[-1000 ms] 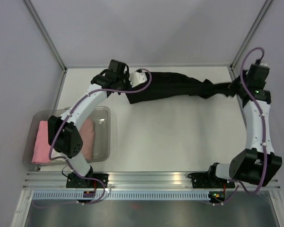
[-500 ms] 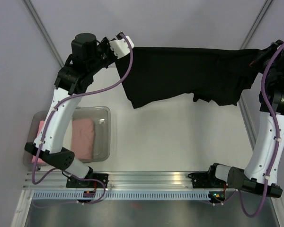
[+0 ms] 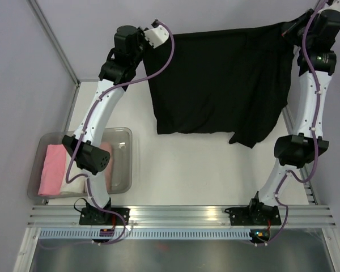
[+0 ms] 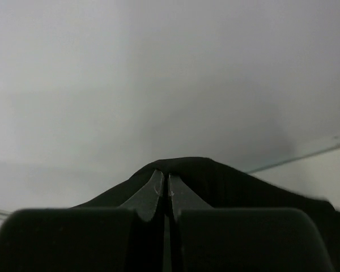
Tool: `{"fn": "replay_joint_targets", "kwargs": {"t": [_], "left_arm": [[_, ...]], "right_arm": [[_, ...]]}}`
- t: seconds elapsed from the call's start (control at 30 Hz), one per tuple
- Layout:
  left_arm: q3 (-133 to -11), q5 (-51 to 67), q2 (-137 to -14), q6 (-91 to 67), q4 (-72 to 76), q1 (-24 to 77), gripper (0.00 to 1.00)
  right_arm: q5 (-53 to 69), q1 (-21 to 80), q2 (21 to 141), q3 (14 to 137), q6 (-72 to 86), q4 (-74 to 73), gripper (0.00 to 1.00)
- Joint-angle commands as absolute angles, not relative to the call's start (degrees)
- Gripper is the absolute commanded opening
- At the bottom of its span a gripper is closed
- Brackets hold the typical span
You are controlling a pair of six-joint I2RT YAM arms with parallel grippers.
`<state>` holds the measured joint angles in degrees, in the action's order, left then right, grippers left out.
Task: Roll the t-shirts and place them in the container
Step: Flatten the tshirt
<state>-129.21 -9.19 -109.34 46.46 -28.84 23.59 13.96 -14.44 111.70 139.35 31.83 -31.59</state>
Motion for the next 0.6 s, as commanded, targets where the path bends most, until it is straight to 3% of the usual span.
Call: {"fn": "replay_joint_targets", "kwargs": {"t": [0.0, 0.17, 0.33, 0.53, 0.57], "left_arm": [[-136.04, -16.86, -110.03, 45.63, -12.49, 21.36, 0.02], [-138.17, -14.86, -110.22, 46.14, -10.46, 21.27, 0.02], [-132.48, -13.19, -107.58, 46.14, -11.16, 21.18, 0.02], [-120.80, -9.15, -101.53, 44.56, -16.43, 21.71, 0.02], [-118.06, -8.62, -100.12, 44.65, -16.87, 21.80, 0.02]], "right_arm": [[13.54, -14.41, 110.31, 145.56, 39.28, -14.97, 0.00], [7.92, -14.50, 108.28, 145.19, 35.79, -9.05, 0.00], [10.10, -14.77, 104.07, 138.71, 31.65, -10.37, 0.00], [9.41, -14.77, 93.36, 116.93, 23.22, -19.15, 0.00], [9.14, -14.68, 91.34, 108.54, 22.33, -19.51, 0.00]]}}
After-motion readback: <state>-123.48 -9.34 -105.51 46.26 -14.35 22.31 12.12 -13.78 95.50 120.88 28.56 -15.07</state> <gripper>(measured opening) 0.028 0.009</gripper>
